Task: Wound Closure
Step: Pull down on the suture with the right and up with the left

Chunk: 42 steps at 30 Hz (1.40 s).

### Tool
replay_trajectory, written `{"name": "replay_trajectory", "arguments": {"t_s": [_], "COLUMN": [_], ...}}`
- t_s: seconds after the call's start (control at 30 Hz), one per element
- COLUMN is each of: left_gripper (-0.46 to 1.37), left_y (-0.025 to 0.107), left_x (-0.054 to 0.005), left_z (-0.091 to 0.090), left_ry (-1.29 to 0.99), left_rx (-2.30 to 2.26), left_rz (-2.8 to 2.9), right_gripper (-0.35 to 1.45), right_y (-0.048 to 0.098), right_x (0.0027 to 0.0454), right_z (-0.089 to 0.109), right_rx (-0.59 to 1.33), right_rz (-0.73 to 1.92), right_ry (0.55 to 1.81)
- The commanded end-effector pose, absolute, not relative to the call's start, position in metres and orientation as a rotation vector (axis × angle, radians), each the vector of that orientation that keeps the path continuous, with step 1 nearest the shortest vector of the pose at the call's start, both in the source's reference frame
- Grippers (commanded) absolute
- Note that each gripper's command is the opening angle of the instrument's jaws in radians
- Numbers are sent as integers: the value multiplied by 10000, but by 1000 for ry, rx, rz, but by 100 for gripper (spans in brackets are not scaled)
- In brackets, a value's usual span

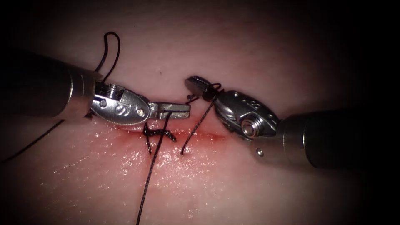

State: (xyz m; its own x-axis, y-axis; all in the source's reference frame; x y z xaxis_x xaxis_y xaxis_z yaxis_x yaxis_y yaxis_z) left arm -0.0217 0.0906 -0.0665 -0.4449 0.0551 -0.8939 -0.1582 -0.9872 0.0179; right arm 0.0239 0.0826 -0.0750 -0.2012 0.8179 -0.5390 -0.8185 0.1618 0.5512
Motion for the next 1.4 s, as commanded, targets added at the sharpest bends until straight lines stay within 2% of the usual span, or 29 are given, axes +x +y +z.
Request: {"name": "replay_trajectory", "arguments": {"t_s": [0.03, 0.8, 1.4], "left_gripper": [-35, -35, -35], "left_y": [906, 946, 971], "left_x": [-217, -200, -188], "left_z": [-665, -666, -659], "left_ry": [137, 193, 217], "left_rx": [-1583, -1499, -1454], "left_rz": [2569, 2566, 2563], "right_gripper": [-35, -35, -35], "right_y": [822, 785, 735], "right_x": [238, 261, 264], "right_z": [-751, -780, -812], "right_rx": [-5, -3, -5], "right_rz": [1482, 1467, 1443], "right_ry": [973, 990, 985]}}
